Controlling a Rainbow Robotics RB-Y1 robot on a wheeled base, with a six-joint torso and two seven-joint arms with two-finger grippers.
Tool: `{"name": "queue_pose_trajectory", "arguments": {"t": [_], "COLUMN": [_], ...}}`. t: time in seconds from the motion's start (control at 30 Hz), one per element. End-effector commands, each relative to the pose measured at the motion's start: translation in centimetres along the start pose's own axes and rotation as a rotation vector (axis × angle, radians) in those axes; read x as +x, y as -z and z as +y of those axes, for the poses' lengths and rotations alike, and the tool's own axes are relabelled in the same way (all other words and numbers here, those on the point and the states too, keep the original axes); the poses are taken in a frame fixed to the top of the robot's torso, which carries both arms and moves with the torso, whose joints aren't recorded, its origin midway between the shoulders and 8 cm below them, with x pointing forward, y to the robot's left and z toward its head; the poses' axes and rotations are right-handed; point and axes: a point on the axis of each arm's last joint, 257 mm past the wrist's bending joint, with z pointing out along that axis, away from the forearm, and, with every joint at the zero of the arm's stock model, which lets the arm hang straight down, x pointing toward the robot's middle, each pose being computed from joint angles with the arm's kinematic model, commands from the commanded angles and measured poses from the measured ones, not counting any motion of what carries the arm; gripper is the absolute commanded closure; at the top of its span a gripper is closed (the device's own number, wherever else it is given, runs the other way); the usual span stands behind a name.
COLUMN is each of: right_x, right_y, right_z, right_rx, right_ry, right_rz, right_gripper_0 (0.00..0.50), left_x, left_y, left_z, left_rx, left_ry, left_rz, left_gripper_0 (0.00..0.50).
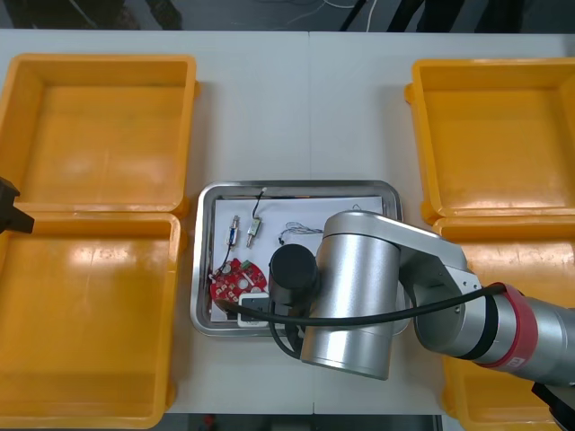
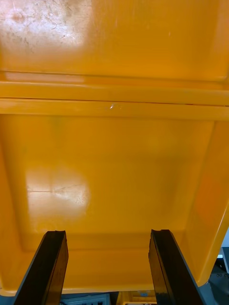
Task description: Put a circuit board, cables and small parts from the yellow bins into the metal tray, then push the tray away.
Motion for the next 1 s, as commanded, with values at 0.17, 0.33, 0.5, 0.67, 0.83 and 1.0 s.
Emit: {"name": "queue_pose_trajectory", "arguments": {"t": [0.17,0.33,0.5,0.67,0.83,1.0], "right_x": [-1.5,-1.5,-1.5,-2.2,-2.7,-2.7], "right_y": [-2.0,-2.6,-3.5,-4.2,-4.9,-4.9], "right_z": [3.9,4.6,4.9,4.4,3.8,3.5], "right_rx": [-0.016,-0.020,-0.027,-0.009,0.010,0.020], "right_ry": [0.061,0.058,0.044,0.026,0.008,0.000], "right_rz": [-0.045,-0.041,-0.035,-0.036,-0.028,-0.024], "right_gripper_0": [0.000,0.000,0.000,0.000,0.000,0.000], "left_x": [-0.2,-0.2,-0.2,-0.2,-0.2,-0.2], "left_y": [1.5,1.5,1.5,1.5,1.5,1.5], "left_z": [1.3,1.3,1.3,1.3,1.3,1.3], "left_rx": [-0.044,-0.044,-0.044,-0.044,-0.044,-0.044], "left_ry": [0.004,0.004,0.004,0.004,0.004,0.004], "left_rz": [-0.025,-0.025,-0.025,-0.025,-0.025,-0.025], "left_gripper_0": [0.000,0.000,0.000,0.000,0.000,0.000]}}
